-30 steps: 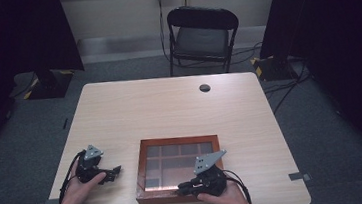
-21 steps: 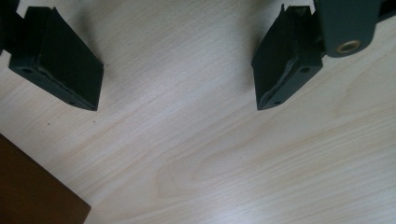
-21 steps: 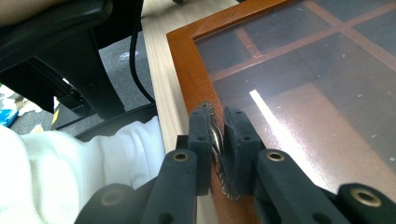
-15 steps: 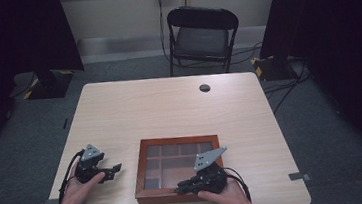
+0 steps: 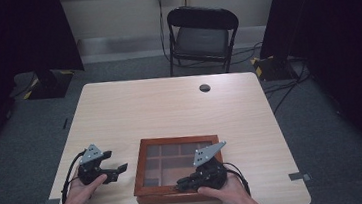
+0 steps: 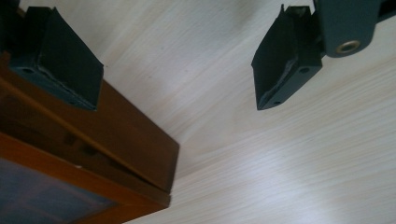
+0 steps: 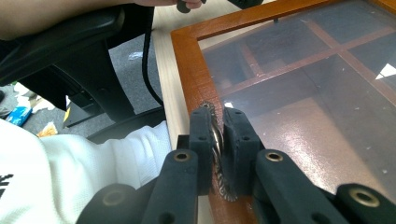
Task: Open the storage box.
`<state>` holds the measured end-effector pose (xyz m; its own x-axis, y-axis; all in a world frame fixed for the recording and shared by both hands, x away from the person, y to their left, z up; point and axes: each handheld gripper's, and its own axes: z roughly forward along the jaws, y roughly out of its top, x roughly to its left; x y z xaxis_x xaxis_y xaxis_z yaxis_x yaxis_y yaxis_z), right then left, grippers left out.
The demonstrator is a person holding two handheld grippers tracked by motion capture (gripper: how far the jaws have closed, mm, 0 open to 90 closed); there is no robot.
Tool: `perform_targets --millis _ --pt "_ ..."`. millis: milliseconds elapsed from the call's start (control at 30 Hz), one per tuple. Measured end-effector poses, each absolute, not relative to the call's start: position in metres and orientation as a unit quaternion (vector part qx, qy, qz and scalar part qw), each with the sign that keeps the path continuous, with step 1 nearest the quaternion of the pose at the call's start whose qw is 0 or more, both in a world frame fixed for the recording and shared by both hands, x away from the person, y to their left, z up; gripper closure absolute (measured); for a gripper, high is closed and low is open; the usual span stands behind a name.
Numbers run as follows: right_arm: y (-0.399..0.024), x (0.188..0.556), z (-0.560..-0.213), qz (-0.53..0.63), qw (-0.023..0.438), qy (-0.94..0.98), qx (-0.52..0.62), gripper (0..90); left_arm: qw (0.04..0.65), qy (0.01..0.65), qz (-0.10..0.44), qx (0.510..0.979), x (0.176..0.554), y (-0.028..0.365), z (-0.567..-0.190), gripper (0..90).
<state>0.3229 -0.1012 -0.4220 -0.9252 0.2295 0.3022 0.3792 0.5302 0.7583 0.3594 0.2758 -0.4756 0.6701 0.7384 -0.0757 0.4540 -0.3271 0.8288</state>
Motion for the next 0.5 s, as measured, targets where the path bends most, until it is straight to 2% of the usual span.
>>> perform_targets --millis 500 --pt "-0.101 0.332 -0.405 -0.448 0.093 -0.873 -0.171 82.9 0.476 0.328 0.130 0.805 0.348 0.255 -0.468 15.7"
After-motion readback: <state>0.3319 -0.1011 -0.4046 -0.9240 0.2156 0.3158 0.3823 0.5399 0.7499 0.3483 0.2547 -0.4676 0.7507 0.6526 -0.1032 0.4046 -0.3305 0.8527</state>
